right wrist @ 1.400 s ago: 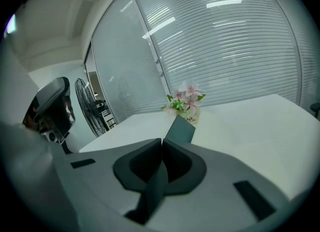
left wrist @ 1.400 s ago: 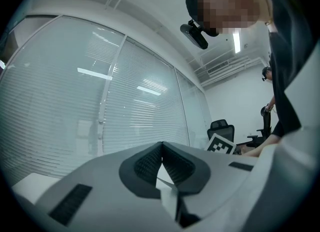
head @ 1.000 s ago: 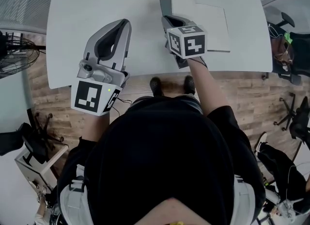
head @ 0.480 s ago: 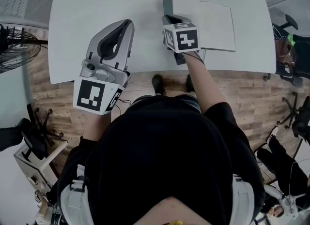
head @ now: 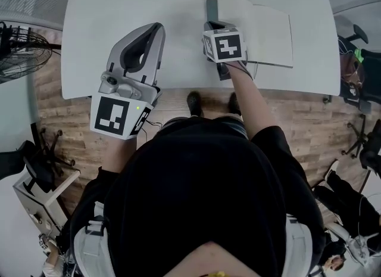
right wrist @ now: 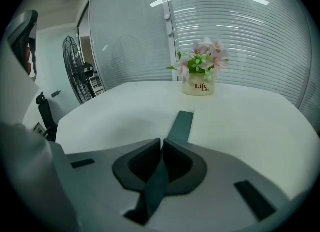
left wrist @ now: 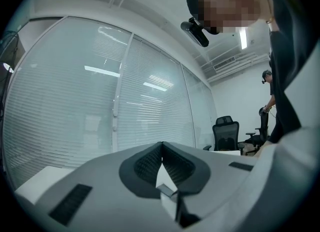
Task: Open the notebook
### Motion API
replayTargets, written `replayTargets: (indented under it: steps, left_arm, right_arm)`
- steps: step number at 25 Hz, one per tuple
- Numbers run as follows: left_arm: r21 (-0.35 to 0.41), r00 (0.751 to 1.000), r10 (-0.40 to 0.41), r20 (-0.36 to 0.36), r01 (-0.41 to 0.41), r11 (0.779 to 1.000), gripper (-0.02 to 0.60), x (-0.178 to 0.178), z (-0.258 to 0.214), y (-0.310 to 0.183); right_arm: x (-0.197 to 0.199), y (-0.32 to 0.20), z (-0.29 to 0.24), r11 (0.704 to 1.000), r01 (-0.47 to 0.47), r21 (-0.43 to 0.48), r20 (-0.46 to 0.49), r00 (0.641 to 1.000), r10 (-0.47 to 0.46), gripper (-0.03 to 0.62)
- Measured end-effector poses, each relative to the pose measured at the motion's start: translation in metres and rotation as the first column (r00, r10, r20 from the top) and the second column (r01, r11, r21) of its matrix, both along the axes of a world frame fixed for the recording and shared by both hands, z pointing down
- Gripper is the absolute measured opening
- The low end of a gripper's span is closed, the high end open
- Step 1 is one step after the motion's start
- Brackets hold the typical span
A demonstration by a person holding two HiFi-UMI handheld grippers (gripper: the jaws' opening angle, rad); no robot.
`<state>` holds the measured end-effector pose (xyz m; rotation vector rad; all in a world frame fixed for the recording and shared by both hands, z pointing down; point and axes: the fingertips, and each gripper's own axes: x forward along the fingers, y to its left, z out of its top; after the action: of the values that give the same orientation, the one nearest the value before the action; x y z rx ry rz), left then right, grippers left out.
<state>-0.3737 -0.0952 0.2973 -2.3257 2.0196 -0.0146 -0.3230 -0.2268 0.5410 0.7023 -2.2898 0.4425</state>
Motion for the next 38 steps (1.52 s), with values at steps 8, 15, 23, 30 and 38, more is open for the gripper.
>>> replayTargets:
  steps: [8,15,23,30,38]
  left_arm:
    - [0.009,1.000,-0.016,-0.006,0.016,1.000,0.012,0.000,-0.004,-0.001]
    - [0.015,0.999,-0.038,-0.001,0.038,0.999,0.012,-0.008,-0.007,0.008]
    - [0.024,0.999,-0.033,0.006,0.033,0.999,0.012,0.009,-0.013,0.003]
    - [0.036,1.000,-0.012,-0.014,0.013,0.999,0.012,0.030,-0.016,-0.014]
    - [0.041,1.000,0.014,-0.012,-0.013,0.999,0.012,0.078,-0.024,-0.034]
  right_arm:
    - [-0.004,0.008,0.003,0.997,0.073,-0.028,-0.049,0.996,-0.074,0.029]
    - [-0.020,0.021,-0.026,0.994,0.105,-0.007,0.098,0.990,-0.104,0.034]
    - [-0.008,0.022,-0.067,0.993,0.115,0.020,0.219,0.969,-0.116,0.034]
    - [0.017,0.009,-0.096,0.988,0.117,0.099,0.271,0.952,-0.140,0.034]
    - [0.070,-0.006,-0.133,0.985,0.088,0.146,0.347,0.928,-0.134,0.034]
